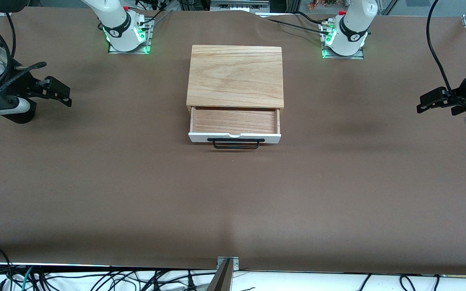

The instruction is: Close drawer with both arms simultaneously

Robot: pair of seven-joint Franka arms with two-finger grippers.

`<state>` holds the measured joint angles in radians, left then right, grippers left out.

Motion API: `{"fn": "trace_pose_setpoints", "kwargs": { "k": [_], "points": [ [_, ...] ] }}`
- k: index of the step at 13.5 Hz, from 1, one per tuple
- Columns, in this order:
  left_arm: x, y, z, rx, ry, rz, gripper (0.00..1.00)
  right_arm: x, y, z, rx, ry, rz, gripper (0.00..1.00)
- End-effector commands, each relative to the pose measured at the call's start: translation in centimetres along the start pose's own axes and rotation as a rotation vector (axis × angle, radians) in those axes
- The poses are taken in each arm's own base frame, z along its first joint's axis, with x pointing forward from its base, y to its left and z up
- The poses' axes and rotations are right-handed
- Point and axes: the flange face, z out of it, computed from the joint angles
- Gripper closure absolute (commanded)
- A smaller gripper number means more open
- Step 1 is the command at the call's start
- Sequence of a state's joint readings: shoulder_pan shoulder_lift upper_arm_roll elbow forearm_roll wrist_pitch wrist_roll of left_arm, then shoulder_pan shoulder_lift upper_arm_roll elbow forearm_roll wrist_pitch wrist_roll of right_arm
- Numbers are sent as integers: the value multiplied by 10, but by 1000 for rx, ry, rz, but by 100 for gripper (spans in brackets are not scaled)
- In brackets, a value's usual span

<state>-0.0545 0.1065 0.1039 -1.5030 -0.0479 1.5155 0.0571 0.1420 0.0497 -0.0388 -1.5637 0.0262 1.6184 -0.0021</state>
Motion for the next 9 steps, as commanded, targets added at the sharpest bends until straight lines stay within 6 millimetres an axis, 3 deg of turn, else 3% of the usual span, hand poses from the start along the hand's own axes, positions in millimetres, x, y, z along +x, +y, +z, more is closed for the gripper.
{"fn": "trace_pose_setpoints", "kwargs": {
  "k": [1,7,9],
  "points": [
    [0,2,-1,13,9,-7,0,-1,-3,-7,12,-2,7,0],
    [1,3,0,15,7,-12,0,0,-4,-4,14,-4,4,0],
    [1,3,-5,16,18,-8,0,7,-22,4,36,1,-23,0]
  ]
}}
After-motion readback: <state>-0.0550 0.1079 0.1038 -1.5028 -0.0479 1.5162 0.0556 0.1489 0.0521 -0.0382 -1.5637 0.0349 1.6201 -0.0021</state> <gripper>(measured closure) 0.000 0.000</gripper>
